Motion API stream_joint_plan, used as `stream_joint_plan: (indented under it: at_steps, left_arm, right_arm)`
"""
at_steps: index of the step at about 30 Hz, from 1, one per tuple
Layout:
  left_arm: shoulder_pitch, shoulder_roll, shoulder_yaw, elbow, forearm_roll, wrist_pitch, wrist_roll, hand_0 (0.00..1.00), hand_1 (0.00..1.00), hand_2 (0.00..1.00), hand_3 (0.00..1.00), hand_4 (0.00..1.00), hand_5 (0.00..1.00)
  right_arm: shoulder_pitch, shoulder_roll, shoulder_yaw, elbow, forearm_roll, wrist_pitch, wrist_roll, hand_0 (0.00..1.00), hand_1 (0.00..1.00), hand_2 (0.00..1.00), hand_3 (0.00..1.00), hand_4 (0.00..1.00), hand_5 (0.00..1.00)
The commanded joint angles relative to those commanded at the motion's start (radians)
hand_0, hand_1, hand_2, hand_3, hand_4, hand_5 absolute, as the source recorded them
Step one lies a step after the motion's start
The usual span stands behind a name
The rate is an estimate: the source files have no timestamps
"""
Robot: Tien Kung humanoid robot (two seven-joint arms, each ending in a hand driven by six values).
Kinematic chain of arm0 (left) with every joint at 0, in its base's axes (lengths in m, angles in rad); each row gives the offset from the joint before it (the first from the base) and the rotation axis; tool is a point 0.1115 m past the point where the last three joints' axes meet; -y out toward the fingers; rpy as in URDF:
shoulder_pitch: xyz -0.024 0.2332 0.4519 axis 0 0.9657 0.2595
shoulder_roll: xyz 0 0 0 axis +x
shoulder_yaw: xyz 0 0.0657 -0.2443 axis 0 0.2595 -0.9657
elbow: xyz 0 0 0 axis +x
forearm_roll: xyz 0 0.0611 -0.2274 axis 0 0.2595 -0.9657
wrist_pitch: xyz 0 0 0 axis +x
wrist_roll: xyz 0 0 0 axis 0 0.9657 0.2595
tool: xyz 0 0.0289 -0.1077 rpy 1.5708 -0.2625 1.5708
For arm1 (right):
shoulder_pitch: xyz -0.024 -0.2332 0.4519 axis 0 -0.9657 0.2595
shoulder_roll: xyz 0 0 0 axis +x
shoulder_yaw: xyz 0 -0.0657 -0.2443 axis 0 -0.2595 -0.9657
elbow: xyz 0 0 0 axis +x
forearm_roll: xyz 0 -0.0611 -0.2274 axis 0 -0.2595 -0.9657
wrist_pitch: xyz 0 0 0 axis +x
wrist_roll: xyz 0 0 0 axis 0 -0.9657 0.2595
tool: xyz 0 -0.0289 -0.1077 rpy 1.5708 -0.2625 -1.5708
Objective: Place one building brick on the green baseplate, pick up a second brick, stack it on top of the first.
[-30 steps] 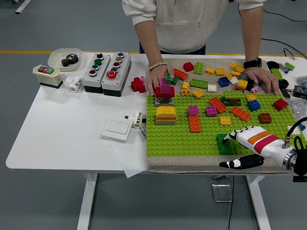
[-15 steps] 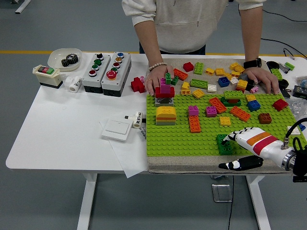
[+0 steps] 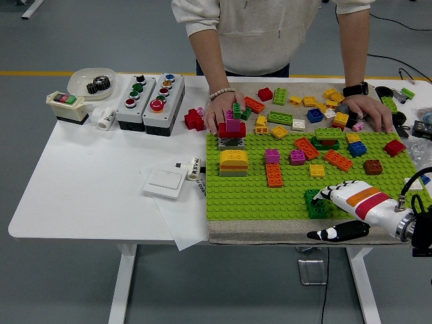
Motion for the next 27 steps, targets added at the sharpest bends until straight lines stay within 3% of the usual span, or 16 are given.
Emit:
stream_joint_plan:
  at_steps: [17, 23, 26, 27]
  left_arm:
    - [0.007, 0.001, -0.015, 0.002, 0.027, 0.001, 0.010, 0.822, 0.785, 0.774, 0.601, 0.675, 0.677]
    - [0.007, 0.001, -0.013, 0.001, 0.023, 0.000, 0.008, 0.822, 0.786, 0.775, 0.601, 0.676, 0.678]
    - [0.006, 0.001, -0.011, 0.001, 0.019, 0.000, 0.007, 0.822, 0.786, 0.775, 0.601, 0.676, 0.678]
    - [0.006, 0.001, -0.010, 0.001, 0.017, 0.000, 0.007, 0.822, 0.785, 0.775, 0.601, 0.675, 0.677]
  right_arm:
    - [-0.010, 0.019, 0.043, 0.007, 0.002, -0.047, 0.003, 0.745, 0.721, 0.752, 0.756, 0.998, 0.998]
    - [-0.002, 0.024, 0.066, -0.013, 0.021, -0.101, -0.016, 0.730, 0.710, 0.747, 0.756, 0.998, 0.980]
    - [0.012, 0.031, 0.080, -0.045, 0.052, -0.172, -0.043, 0.730, 0.710, 0.747, 0.756, 0.998, 0.980]
    - [0.017, 0.033, 0.086, -0.059, 0.061, -0.201, -0.052, 0.691, 0.693, 0.756, 0.819, 0.998, 0.841]
